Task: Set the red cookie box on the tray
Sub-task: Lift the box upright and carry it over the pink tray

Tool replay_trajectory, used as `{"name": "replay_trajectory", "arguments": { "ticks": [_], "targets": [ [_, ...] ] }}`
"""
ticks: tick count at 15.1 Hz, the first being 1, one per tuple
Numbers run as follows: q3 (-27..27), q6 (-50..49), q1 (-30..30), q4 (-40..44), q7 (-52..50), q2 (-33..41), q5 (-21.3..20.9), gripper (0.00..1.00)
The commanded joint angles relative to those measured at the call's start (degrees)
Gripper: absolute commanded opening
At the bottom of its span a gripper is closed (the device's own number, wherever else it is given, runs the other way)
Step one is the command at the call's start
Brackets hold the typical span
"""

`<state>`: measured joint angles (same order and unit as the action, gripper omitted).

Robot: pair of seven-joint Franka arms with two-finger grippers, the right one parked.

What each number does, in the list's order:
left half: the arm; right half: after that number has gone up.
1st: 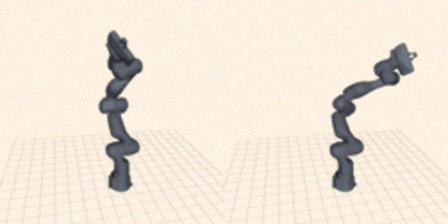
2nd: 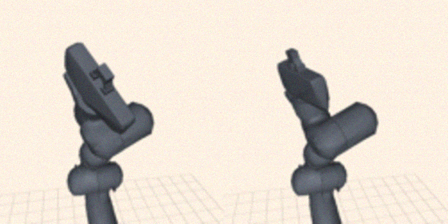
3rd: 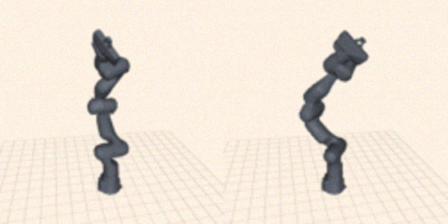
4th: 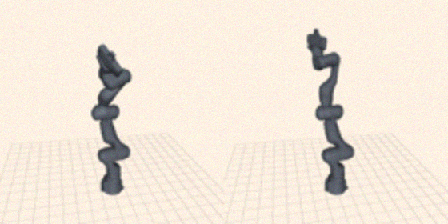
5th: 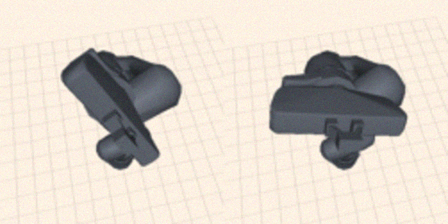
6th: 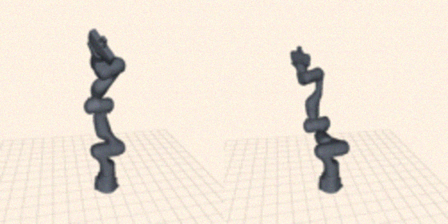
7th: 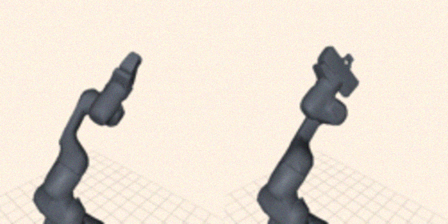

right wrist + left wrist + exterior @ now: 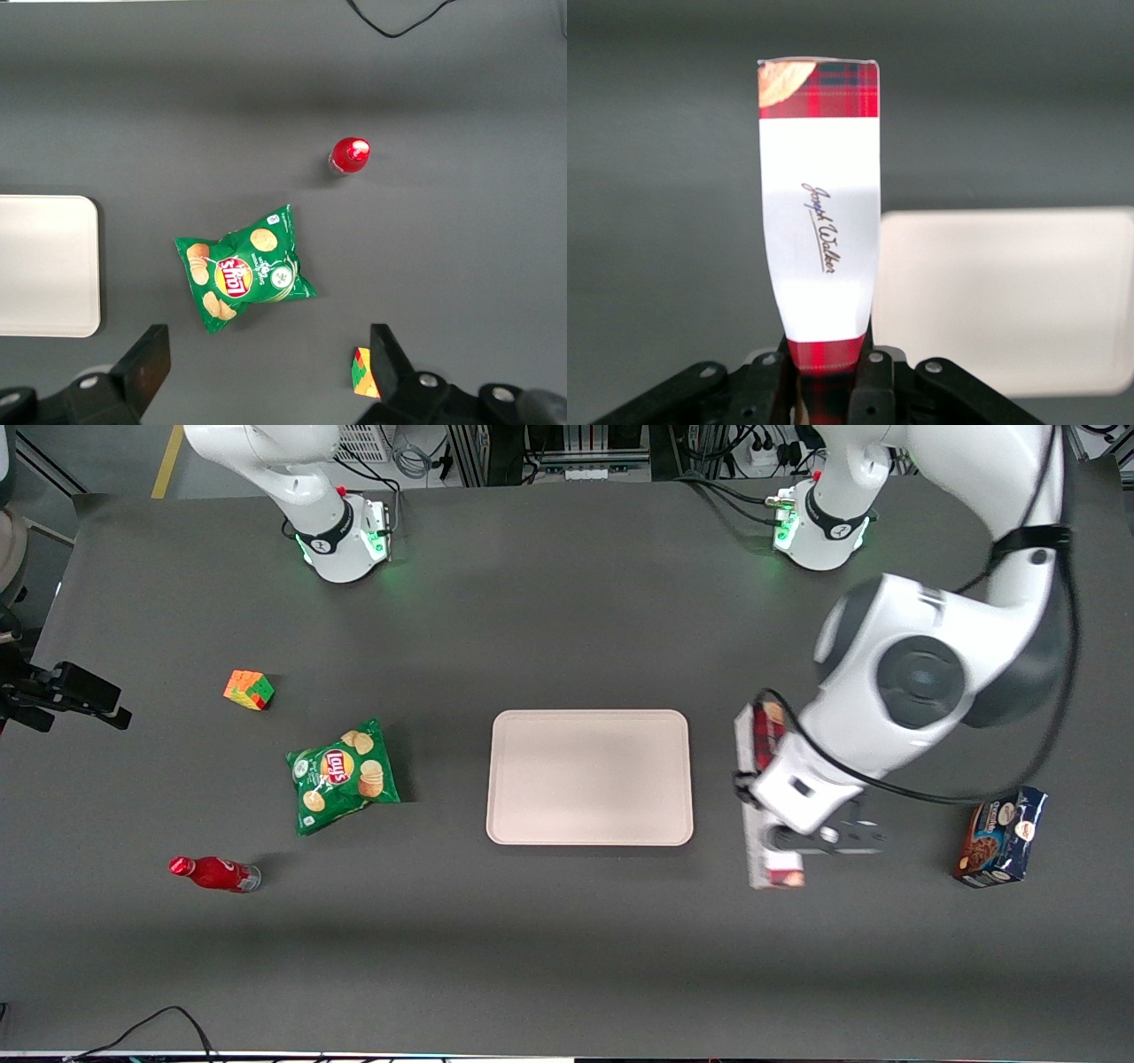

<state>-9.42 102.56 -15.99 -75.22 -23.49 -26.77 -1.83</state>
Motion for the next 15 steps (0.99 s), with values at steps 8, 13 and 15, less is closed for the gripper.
{"name": "replay_trajectory", "arguments": {
  "ticks": [8, 13, 15],
  "targets": [
    [-0.4, 31.2, -9.4, -27.8, -12.5, 1.5, -7.0, 0.09],
    [-0.3, 38.6, -9.5, -34.0, -14.3, 1.0, -7.0, 0.06],
    [-0.4, 40.2, -9.5, -34.1, -15.4, 0.0, -7.0, 0.06]
  ]
}}
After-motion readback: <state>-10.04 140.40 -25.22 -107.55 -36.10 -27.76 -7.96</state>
